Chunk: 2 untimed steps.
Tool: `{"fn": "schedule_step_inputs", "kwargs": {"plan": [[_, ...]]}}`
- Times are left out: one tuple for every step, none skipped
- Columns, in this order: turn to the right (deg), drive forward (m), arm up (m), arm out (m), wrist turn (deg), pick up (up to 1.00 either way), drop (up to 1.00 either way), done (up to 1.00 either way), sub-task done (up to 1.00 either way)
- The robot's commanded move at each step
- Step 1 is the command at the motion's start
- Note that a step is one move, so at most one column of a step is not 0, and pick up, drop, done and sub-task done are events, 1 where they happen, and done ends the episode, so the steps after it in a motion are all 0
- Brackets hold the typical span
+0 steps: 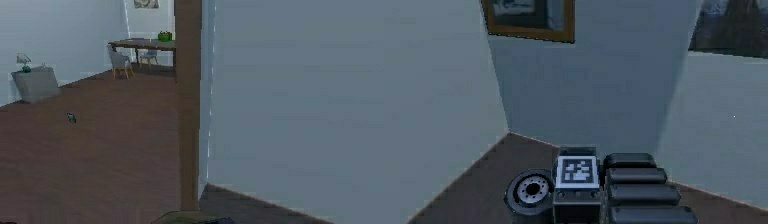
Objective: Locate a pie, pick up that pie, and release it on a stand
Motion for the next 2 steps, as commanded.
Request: {"fn": "schedule_step_inputs", "kwargs": {"plan": [[0.0, 0.15, 0.00, 0.00, 0.0, 0.00, 0.00, 0.00, 0.00], [-9.0, 0.00, 0.00, 0.00, 0.0, 0.00, 0.00, 0.00, 0.00]]}}
